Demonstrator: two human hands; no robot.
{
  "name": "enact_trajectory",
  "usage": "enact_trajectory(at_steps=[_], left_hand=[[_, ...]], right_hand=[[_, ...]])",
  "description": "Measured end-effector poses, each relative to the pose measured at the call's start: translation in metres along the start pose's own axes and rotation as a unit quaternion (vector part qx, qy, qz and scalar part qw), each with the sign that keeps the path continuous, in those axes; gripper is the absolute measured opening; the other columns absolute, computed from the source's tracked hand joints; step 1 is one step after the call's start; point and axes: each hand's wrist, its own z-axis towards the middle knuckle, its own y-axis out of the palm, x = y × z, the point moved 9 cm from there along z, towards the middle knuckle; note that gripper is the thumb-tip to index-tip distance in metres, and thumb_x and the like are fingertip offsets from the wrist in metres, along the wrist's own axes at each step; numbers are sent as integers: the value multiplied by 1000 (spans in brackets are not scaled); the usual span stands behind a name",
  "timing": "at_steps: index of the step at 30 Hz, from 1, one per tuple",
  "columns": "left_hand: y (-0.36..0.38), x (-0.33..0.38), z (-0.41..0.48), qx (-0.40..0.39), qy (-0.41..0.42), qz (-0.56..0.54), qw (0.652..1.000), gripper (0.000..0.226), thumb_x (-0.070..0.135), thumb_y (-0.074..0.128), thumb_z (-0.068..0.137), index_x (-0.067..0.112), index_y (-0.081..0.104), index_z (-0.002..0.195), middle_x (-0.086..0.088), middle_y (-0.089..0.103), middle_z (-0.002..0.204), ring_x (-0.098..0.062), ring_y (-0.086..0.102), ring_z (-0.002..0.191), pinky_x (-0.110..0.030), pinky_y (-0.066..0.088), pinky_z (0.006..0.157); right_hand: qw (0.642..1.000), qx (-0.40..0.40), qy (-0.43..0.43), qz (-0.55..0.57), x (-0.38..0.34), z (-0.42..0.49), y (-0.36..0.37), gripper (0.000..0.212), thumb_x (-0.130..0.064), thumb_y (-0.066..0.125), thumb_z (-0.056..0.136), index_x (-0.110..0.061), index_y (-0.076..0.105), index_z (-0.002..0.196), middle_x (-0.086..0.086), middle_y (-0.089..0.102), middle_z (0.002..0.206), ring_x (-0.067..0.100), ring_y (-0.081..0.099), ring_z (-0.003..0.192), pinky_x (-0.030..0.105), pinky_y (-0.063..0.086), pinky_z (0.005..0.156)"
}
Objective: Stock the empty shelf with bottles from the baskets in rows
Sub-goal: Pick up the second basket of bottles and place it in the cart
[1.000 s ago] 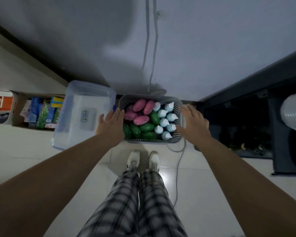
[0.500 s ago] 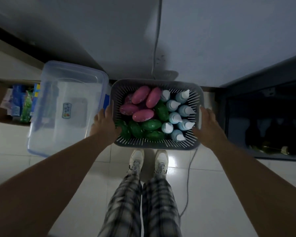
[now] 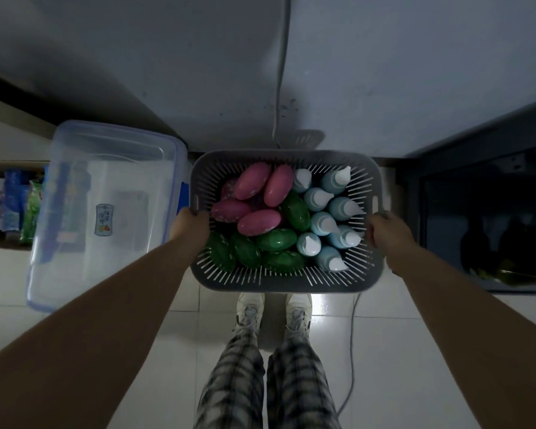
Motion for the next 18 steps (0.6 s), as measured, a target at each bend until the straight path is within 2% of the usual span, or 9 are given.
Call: enact_trajectory(at_steps=[2,4,6,7,10,13,16,18], left_hand=[[5,1,8,-47,-19,16,999,28,16,41,99,-4,60,107,-9,58,88,-22,55,74,-31,42,61],[4,9,12,-66,-14,-28,997,31,12,39,99,-7,63,94,-8,53,75,-21,50,64,-32,39,57],[-2,15,5,-67,-20,-101,992,34,11,38,98,7,52,66,-7,43,63,-18,38,55,-30,28,51],[-4,19,-3,-80,-15,-117,990,36,10,38,98,12,45,62,-6,41,61,-18,36,54,-30,26,51],[-8,19,-30,-117,8,-96,988,37,13,39,99,17,42,62,-4,41,60,-16,36,54,-29,27,52],[-18,15,-57,-130,-1,-83,988,37,13,41,97,18,40,61,-1,41,56,-15,35,53,-28,26,51],[-34,17,-86,-142,2,-84,986,38,15,41,95,20,35,59,3,37,46,-14,30,49,-28,22,51],[-31,24,-116,-175,23,-54,983,41,14,37,98,21,34,58,0,37,49,-15,30,49,-29,21,52]], right_hand=[[1000,-1,-1,30,-2,3,-2,19,-21,46,87,-18,53,70,8,54,68,23,51,61,31,38,57],[997,6,12,77,-2,6,-5,23,-17,45,88,-14,51,66,10,49,62,21,44,53,30,34,51],[995,14,25,97,-1,5,-8,24,-18,45,85,-14,50,62,10,47,59,22,42,51,32,33,50],[995,16,33,98,4,1,-10,25,-18,46,83,-14,49,59,10,47,58,21,41,50,32,32,50],[994,19,59,90,29,-30,-22,29,-15,49,80,-15,48,51,8,44,53,21,39,49,33,32,51],[997,20,47,58,41,-71,-40,22,-22,49,77,-14,48,56,11,45,60,22,40,54,37,36,60],[990,52,95,91,58,-109,-64,24,-25,53,78,-12,51,58,11,51,60,24,44,54,37,37,61],[986,74,109,101,76,-137,-94,27,-30,54,78,-14,53,57,10,52,58,25,45,53,38,37,60]])
